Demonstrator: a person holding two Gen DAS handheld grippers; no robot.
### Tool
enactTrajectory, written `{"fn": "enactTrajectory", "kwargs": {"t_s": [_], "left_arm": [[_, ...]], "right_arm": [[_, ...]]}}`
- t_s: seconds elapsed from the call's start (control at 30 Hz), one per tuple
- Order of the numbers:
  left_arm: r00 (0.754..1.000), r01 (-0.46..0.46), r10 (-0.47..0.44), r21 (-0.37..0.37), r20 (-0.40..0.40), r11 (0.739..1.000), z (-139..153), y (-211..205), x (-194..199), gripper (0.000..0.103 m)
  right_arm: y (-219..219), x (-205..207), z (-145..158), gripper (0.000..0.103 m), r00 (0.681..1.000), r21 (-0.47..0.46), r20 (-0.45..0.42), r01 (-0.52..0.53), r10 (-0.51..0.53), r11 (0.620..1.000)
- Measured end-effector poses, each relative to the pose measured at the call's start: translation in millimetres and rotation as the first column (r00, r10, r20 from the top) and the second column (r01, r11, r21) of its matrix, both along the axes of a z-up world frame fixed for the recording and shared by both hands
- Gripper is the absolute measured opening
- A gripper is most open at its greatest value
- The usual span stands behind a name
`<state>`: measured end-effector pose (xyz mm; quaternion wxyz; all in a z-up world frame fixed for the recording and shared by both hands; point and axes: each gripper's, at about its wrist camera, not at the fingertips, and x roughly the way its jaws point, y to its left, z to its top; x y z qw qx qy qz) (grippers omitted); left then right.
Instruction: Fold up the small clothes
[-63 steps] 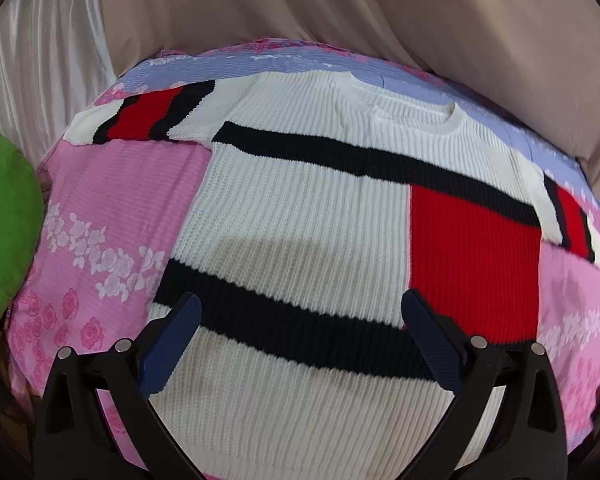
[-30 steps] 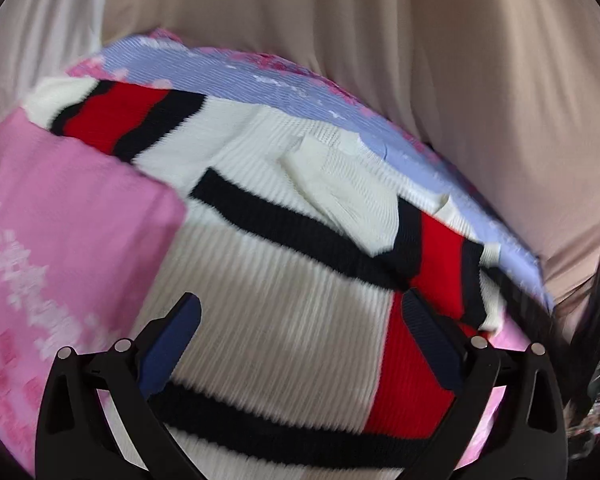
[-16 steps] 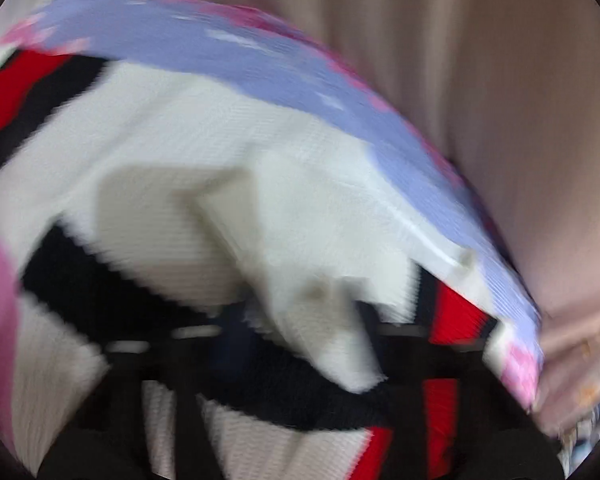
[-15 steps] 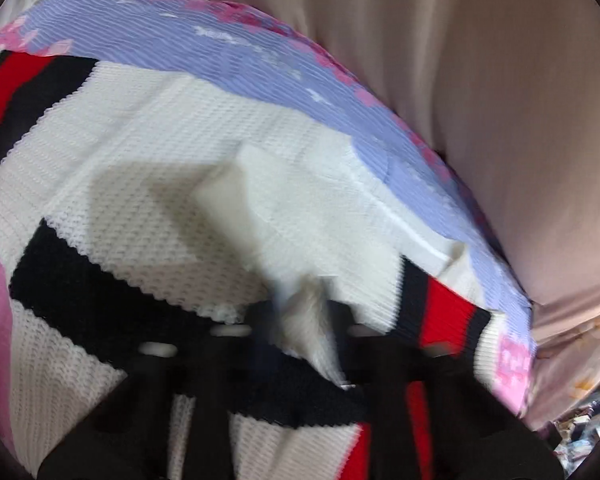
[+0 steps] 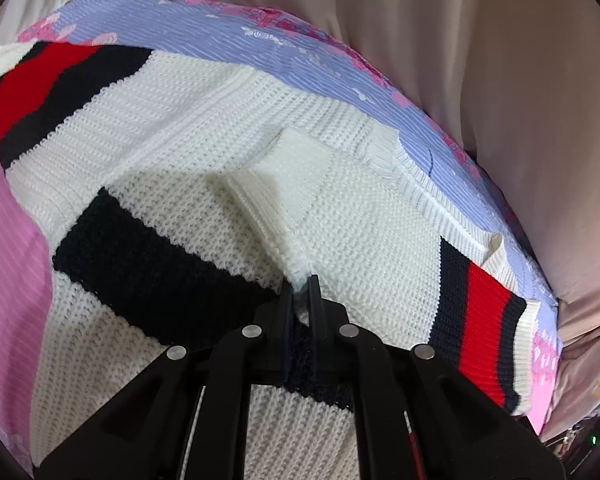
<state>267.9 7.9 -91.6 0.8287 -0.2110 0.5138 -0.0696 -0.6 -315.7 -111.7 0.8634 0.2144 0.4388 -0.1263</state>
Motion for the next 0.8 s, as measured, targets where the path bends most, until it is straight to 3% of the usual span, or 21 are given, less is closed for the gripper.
{"fn": "enactTrajectory", "kwargs": {"t_s": [0.03,0.13,0.23,0.3,0.33,0.37,0.43,0.5,0.57,0.6,0.63,0.67,0.7,0.77,0.8], "left_arm": [[1.000,0.005,-0.005,-0.006,0.000,1.000,-0.4,0.6,0.7,0.008],[1.000,0.015,-0.015,0.006,0.013,1.000,-0.7,5.7,-5.7,0.008],[0.999,0.011,-0.012,0.028,0.031,1.000,-0.4,2.2,-8.9,0.008],[0.999,0.010,-0.011,0.028,0.034,1.000,-0.4,2.2,-10.0,0.008],[0.999,0.011,-0.012,0.020,0.033,1.000,-0.9,2.9,-10.0,0.008],[0.999,0.014,-0.014,0.011,0.033,1.000,-1.4,4.2,-9.5,0.008],[0.999,0.020,-0.019,-0.012,0.035,1.000,-2.5,7.3,-8.7,0.008],[1.000,0.011,-0.010,-0.064,0.026,0.998,-3.6,15.6,-9.7,0.009],[0.999,-0.034,0.036,-0.131,0.014,0.991,0.2,32.9,-14.7,0.015],[0.997,-0.066,0.069,-0.151,0.020,0.986,6.1,47.9,-18.4,0.016],[0.995,-0.089,0.096,-0.165,0.033,0.982,11.9,61.5,-21.2,0.023],[0.988,-0.131,0.144,-0.180,0.057,0.975,21.8,87.3,-23.9,0.040],[0.977,-0.183,0.199,-0.181,0.076,0.966,29.6,113.7,-25.4,0.049],[0.939,-0.311,0.331,-0.180,0.091,0.933,39.2,171.5,-24.1,0.076],[0.909,-0.388,0.408,-0.183,0.087,0.903,40.4,207.5,-20.3,0.079]], "right_arm": [[3.8,-10.7,12.9,0.029,0.999,-0.012,0.031,0.031,-0.031,0.999],[20.1,-14.8,41.7,0.024,0.993,-0.003,0.119,0.007,-0.006,1.000],[45.4,24.4,32.6,0.011,0.990,-0.060,0.072,-0.119,0.123,0.991],[49.5,46.9,-4.3,0.000,0.989,-0.122,-0.054,-0.146,0.140,0.982],[40.6,52.1,-19.8,0.000,0.988,-0.105,-0.095,-0.132,0.122,0.986],[30.2,45.7,-24.1,0.000,0.993,-0.048,-0.054,-0.106,0.103,0.993],[26.3,36.2,-6.8,0.000,0.998,-0.030,-0.042,-0.057,0.056,0.998],[36.6,36.9,3.8,0.000,0.997,-0.092,-0.022,-0.077,0.075,0.993],[43.0,52.8,-18.7,0.000,0.986,-0.148,-0.133,-0.120,0.100,0.982],[46.6,53.0,-19.8,0.000,0.987,-0.174,-0.124,-0.119,0.098,0.978],[52.1,54.2,-13.3,0.000,0.986,-0.194,-0.141,-0.119,0.093,0.974],[57.9,53.8,-4.7,0.004,0.986,-0.198,-0.140,-0.123,0.096,0.973],[68.4,48.9,9.3,0.012,0.989,-0.195,-0.103,-0.121,0.103,0.973],[86.7,34.7,26.3,0.027,0.990,-0.177,-0.056,-0.138,0.130,0.974],[100.4,26.3,34.1,0.035,0.988,-0.166,-0.044,-0.151,0.146,0.975]]}}
